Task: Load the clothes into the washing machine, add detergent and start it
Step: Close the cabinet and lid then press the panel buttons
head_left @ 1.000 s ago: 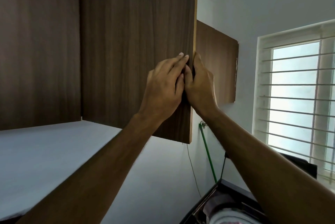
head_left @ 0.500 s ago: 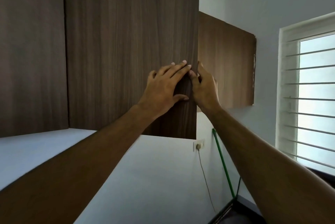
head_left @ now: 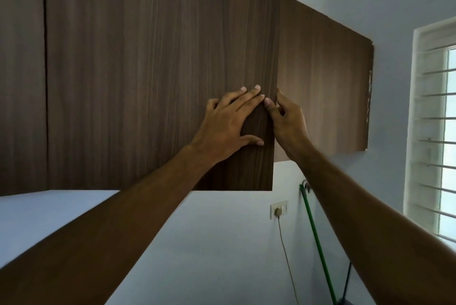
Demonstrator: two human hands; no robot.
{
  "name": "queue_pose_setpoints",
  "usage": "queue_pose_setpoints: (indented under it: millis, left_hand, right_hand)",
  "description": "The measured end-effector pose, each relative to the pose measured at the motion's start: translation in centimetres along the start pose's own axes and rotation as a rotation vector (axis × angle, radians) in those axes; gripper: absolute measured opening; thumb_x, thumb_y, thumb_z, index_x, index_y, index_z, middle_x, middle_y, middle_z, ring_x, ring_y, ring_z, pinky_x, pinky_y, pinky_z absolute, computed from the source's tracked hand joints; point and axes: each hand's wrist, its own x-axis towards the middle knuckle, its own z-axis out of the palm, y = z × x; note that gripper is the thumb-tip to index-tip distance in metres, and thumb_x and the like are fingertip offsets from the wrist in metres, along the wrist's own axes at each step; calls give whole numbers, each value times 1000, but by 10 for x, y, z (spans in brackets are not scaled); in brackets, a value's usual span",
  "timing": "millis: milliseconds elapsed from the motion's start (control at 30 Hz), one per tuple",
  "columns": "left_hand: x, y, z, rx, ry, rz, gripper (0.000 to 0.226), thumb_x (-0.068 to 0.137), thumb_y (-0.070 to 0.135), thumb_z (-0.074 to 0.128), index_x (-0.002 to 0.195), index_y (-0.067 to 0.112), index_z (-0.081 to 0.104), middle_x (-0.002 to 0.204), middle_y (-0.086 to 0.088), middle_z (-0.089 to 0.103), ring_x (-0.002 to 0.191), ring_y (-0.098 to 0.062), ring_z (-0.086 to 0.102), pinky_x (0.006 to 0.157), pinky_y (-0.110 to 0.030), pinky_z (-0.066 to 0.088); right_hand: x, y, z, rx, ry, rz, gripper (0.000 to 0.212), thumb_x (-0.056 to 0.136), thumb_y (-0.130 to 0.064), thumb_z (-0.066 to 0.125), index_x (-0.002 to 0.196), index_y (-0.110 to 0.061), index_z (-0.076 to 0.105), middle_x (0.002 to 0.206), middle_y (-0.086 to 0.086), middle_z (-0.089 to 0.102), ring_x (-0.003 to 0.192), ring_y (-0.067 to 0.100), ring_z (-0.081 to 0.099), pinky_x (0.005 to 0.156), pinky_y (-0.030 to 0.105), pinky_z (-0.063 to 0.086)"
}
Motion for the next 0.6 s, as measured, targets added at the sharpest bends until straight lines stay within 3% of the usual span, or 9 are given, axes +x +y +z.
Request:
queue_pose_setpoints:
  millis: [133, 333, 400, 500, 600]
  left_hand:
    - [9, -12, 28, 21, 28, 0, 102, 74, 70, 67, 156, 25, 26, 164, 5, 21, 145, -21, 24, 106, -43, 27]
    - [31, -32, 42, 144, 73, 54, 87, 80, 62, 67, 152, 22, 36, 158, 4, 35, 133, -24, 35, 104, -45, 28]
    - [40, -37, 46, 181, 33, 73, 87, 81, 62, 66, 152, 22, 36, 160, 4, 31, 137, -25, 31, 108, -48, 27]
    - [46, -41, 56, 205, -11, 71, 85, 83, 64, 61, 152, 22, 35, 161, 2, 28, 141, -28, 27, 110, -51, 24]
    - [48, -49, 69, 234, 24, 54, 81, 85, 65, 57, 150, 21, 39, 159, 2, 32, 139, -28, 30, 109, -51, 25]
  right_hand:
    - [15, 24, 11, 70, -45, 59, 33, 101, -35, 50, 119, -10, 61, 105, 0, 67, 93, 6, 66, 80, 31, 60]
    - [30, 51, 27, 45, -29, 74, 32, 99, -38, 54, 113, -12, 66, 102, -2, 71, 92, 10, 69, 81, 40, 61]
    - [35, 57, 33, 34, -10, 83, 32, 99, -36, 55, 119, -14, 67, 101, -3, 70, 89, 6, 68, 80, 34, 61]
    - [46, 61, 42, -60, 30, 77, 46, 99, -30, 58, 143, -19, 52, 99, 2, 68, 76, -2, 62, 68, 12, 54]
    - [55, 67, 54, -127, 70, 87, 59, 97, -25, 61, 151, -20, 39, 94, 2, 65, 69, 4, 58, 71, 17, 56]
